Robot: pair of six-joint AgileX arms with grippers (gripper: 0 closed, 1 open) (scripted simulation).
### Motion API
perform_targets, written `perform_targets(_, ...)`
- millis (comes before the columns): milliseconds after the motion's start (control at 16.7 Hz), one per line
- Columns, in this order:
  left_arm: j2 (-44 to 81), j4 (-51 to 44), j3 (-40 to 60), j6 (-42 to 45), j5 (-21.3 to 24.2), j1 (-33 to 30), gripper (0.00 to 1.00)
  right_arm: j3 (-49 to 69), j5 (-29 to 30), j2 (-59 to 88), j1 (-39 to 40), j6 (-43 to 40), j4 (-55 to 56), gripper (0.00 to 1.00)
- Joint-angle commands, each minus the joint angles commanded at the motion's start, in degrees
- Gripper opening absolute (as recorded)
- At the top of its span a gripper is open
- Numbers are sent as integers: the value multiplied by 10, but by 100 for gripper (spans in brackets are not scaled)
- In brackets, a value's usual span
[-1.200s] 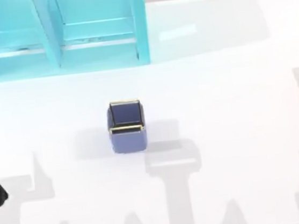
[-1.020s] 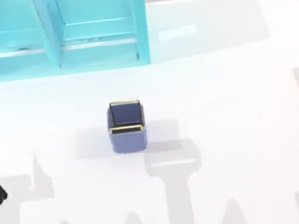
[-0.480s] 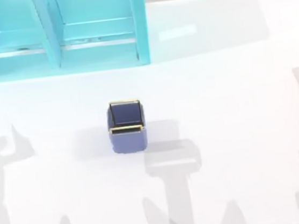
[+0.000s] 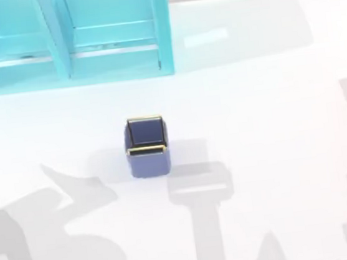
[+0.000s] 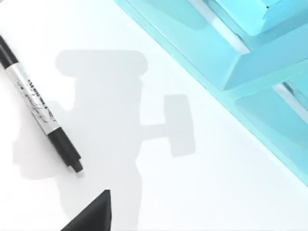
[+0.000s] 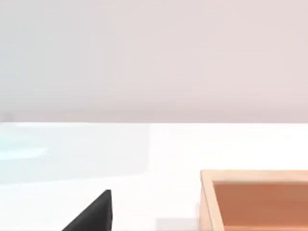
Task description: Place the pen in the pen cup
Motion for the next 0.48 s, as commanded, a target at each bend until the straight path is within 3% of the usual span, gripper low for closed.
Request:
perform_targets(240, 209, -79, 130, -60, 31, 51, 100, 0, 0, 0, 0, 0, 0, 100)
perform_targets(480, 333, -121, 202, -102, 44, 80, 100, 0, 0, 0, 0, 0, 0, 100)
